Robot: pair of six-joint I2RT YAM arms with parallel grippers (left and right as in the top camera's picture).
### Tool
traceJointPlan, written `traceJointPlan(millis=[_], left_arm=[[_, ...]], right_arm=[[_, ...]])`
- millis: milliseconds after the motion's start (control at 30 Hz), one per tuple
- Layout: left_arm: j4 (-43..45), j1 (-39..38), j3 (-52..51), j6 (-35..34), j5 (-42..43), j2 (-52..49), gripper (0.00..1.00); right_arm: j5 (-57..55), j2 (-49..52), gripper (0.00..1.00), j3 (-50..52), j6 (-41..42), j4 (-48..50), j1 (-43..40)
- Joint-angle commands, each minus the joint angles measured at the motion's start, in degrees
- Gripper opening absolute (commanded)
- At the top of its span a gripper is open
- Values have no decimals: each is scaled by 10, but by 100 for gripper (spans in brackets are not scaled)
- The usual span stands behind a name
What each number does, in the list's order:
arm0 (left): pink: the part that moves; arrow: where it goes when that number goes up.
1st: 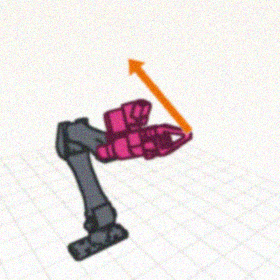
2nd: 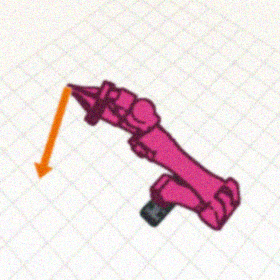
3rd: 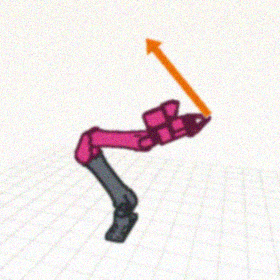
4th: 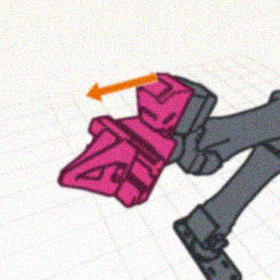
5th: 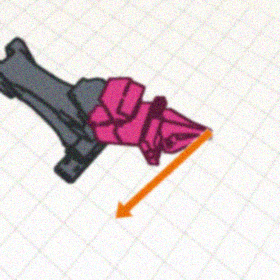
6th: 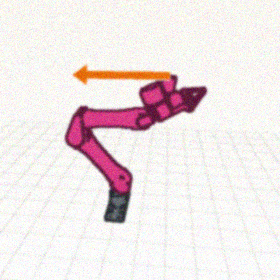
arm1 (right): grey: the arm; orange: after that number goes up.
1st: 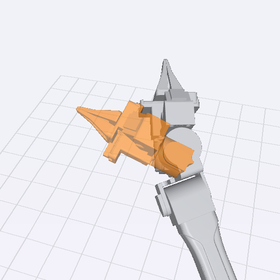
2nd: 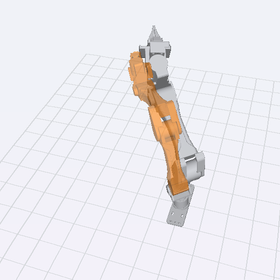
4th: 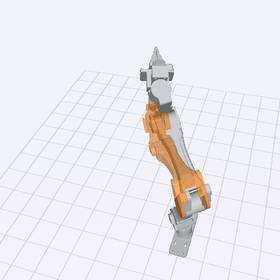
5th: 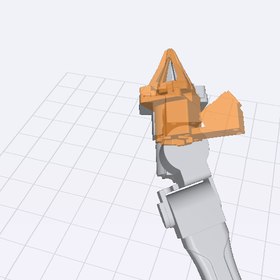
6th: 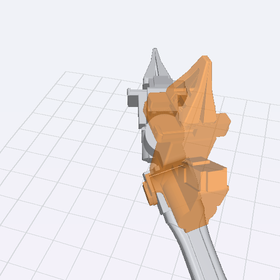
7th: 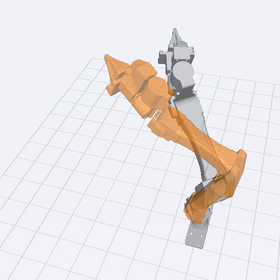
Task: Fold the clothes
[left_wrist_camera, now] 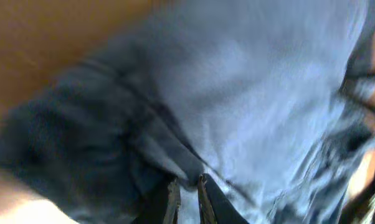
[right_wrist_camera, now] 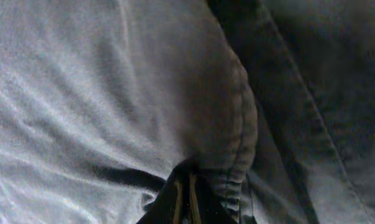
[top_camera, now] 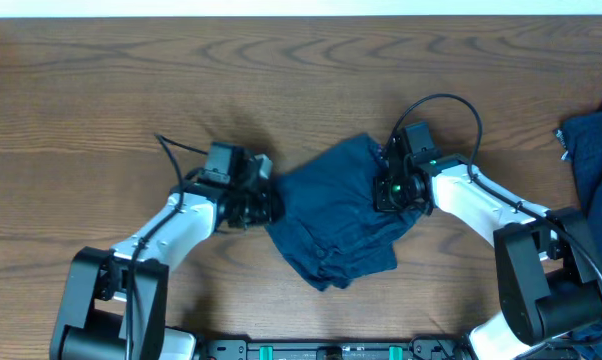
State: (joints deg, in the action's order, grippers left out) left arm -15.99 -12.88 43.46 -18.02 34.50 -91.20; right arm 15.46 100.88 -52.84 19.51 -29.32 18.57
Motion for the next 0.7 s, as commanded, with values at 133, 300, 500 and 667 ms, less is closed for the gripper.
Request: traceJointPlan(millis=[133,300,500,667], left_arm=[[-85,61,131,-20,65,2,16],[-237,81,167,2,64,2,41],[-350,83,155,4,19,2,58],[-367,82,106,-4,-9,2,66]], right_arm=[[-11,-24,9,15,-23,-24,9],[86,-108,18,15,-105,-28,11],[49,-114,25,16,-88,-24,40],[10,-48,18,16,-11,-26,47]])
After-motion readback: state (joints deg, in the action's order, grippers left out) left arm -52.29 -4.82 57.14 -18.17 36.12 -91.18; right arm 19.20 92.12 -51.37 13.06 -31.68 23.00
